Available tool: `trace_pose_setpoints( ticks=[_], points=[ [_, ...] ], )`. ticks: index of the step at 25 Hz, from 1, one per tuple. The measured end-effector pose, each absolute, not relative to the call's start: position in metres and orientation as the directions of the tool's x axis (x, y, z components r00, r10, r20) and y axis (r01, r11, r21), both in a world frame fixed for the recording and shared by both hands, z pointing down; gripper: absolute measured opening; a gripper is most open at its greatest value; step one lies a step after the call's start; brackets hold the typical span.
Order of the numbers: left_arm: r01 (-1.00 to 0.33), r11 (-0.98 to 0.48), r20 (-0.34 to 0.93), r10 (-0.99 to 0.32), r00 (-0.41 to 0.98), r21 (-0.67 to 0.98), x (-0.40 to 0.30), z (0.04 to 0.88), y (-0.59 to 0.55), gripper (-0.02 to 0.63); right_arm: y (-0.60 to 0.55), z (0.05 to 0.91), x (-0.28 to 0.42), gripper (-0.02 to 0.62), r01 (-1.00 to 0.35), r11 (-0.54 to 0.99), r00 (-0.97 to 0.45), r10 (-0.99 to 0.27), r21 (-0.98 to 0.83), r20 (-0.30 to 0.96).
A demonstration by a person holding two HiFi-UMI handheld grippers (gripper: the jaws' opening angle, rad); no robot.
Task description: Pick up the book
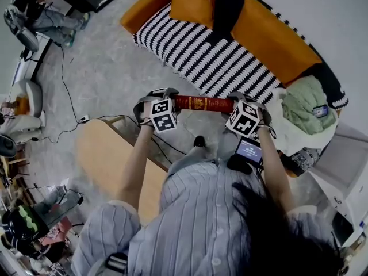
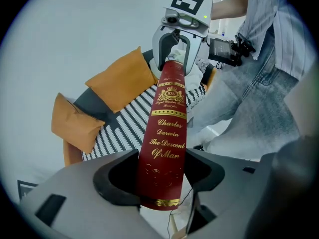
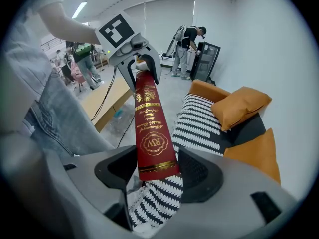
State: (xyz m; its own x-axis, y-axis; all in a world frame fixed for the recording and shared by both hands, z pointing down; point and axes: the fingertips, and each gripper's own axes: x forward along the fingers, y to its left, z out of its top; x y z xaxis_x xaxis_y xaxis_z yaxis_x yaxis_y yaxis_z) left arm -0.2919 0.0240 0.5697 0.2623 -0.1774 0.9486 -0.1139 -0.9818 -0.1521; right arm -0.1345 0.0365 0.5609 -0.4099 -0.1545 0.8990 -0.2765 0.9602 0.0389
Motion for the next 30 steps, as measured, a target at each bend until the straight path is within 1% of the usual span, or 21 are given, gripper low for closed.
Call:
trace_pose_setpoints(
  ticks=[5,12,20,30],
  points=[
    [-0.083,-0.981,0.94,-0.189,0.284,-0.173,-0.315,0.569,0.041,0.282,0.059,0.558,-0.159,0.268,-0.305,0.95,-0.391,-0.19,0.068,0.9],
    [-0.045,-0.985,0.933,-0.174,0.316,-0.168,-0.331,0.571,0.062,0.282,0.085,0.556,-0.176,0.27,-0.337,0.938,-0.365,-0.208,0.079,0.907],
    [0.018,-0.983,0.927,-0.164,0.338,-0.181,-0.332,0.57,0.082,0.281,0.115,0.555,-0.18,0.268,-0.387,0.917,-0.335,-0.233,0.092,0.913],
    [0.051,-0.98,0.924,-0.161,0.347,-0.19,-0.317,0.569,0.109,0.279,0.146,0.553,-0.166,0.268,-0.404,0.908,-0.318,-0.253,0.111,0.914]
  ],
)
